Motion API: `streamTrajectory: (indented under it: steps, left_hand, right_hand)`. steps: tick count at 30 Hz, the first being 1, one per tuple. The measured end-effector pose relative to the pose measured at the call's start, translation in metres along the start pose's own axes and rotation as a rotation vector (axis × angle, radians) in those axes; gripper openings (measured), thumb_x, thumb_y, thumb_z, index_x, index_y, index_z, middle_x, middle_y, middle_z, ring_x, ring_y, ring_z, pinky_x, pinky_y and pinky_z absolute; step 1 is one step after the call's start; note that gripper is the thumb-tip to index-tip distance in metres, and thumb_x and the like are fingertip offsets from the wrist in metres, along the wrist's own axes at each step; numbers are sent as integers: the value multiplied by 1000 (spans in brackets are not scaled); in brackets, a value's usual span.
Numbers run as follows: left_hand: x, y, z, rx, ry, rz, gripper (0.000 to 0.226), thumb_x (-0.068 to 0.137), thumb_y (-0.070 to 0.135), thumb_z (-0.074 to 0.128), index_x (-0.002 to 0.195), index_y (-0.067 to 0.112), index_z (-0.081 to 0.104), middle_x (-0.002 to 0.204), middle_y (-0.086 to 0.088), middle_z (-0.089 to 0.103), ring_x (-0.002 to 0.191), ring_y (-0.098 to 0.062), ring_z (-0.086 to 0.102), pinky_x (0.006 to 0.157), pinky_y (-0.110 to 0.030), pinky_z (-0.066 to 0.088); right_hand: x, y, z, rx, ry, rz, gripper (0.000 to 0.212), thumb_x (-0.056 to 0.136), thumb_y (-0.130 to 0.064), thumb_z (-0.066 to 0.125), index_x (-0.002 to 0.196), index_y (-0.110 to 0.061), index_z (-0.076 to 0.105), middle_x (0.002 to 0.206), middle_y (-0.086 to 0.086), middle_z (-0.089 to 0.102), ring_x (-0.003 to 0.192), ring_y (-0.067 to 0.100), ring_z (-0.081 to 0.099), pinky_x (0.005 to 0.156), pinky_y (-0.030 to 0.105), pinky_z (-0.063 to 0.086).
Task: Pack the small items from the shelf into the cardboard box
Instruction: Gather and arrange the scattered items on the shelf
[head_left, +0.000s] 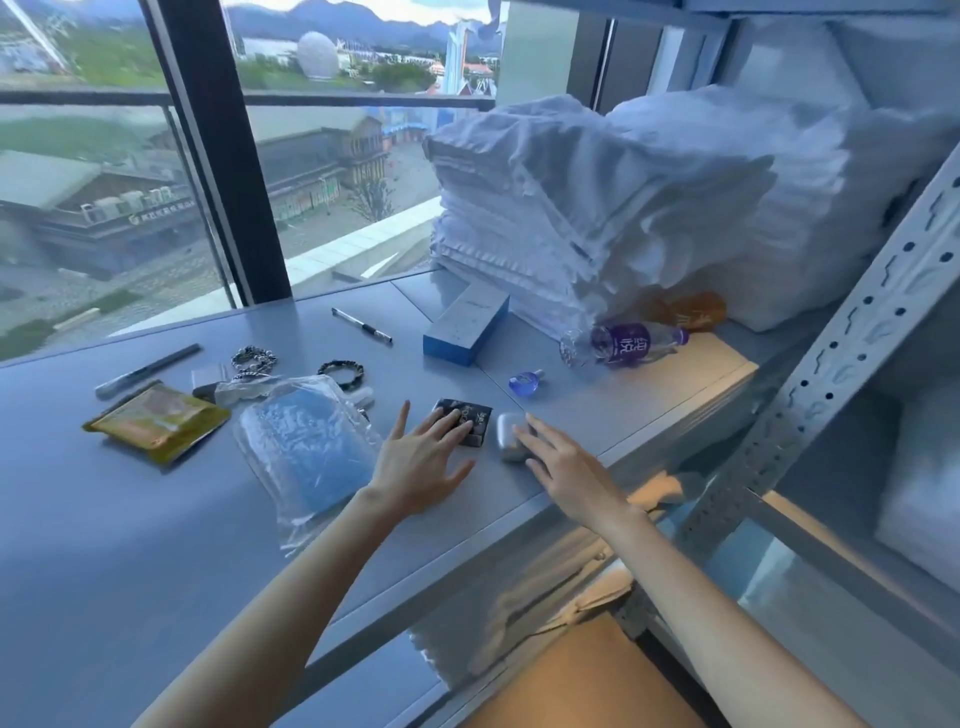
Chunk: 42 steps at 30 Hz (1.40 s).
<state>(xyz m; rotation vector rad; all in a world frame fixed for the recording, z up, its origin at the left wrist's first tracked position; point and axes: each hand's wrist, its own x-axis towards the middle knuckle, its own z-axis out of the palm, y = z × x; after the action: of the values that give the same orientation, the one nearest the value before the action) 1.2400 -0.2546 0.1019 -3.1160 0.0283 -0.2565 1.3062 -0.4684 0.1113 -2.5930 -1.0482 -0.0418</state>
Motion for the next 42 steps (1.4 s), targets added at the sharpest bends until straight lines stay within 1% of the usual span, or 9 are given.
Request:
streamTrajectory:
  steps: [8,11,16,21,26,30,35,39,42]
  left_hand:
    - [4,-57,-8,82,3,-194,58,93,56,25,142,26,35,150,6,35,141,-11,25,115,-50,-9]
    - [6,-69,-8,68,-36,-244,61,94,56,24,145,23,29,153,3,29,143,-13,19,115,-51,-9]
    - [27,-61,-18,3,62,-213,64,94,56,25,146,18,27,155,-2,23,145,-16,13,117,-48,-5]
    - [80,-3,-25,-93,160,-38,64,95,53,30,148,18,22,157,-2,18,146,-16,10,119,-40,1]
    - [128,62,-1,-151,75,65,63,95,51,29,149,20,17,158,0,14,146,-18,6,119,-39,1]
    - [142,83,22,-101,-36,-22,64,96,52,23,150,18,12,158,0,9,146,-19,2,118,-39,-2]
    - [133,64,27,-14,-48,-170,62,98,49,18,150,17,11,159,1,6,146,-17,-1,116,-42,-10]
    - [107,43,26,92,-49,-257,63,97,49,15,149,15,13,158,0,11,146,-18,-2,115,-47,-14]
    - [89,32,19,166,-12,-289,67,93,50,7,145,16,31,153,-1,30,145,-20,15,114,-53,-6]
  right_hand:
    - [81,-30,23,-31,-69,-80,45,99,-18,37,143,-27,33,155,-6,21,125,31,45,93,41,43]
    - [102,-40,33,-58,-64,-135,49,98,-12,34,144,-30,29,156,-6,19,134,27,34,95,41,42]
    - [100,2,13,-17,90,-103,51,98,-16,38,147,-23,23,157,-4,15,139,16,26,112,36,27]
    - [81,82,-27,-139,184,3,52,96,-18,44,145,-15,26,155,4,20,142,20,22,117,36,11]
    - [71,147,-56,-169,209,61,51,95,-20,47,144,-15,32,153,4,27,143,22,20,118,41,16]
    - [87,195,-78,-214,151,79,53,95,-25,48,144,-17,31,152,4,29,140,22,25,119,44,14]
    - [116,221,-77,-211,9,78,55,94,-33,48,145,-25,27,154,0,25,135,29,31,112,43,28]
    - [129,209,-63,-240,145,-35,49,91,-29,56,137,-22,43,140,6,46,121,32,48,100,45,38]
    - [137,186,-54,-254,277,-125,47,76,-23,74,121,-17,61,115,10,64,105,34,59,87,48,45]
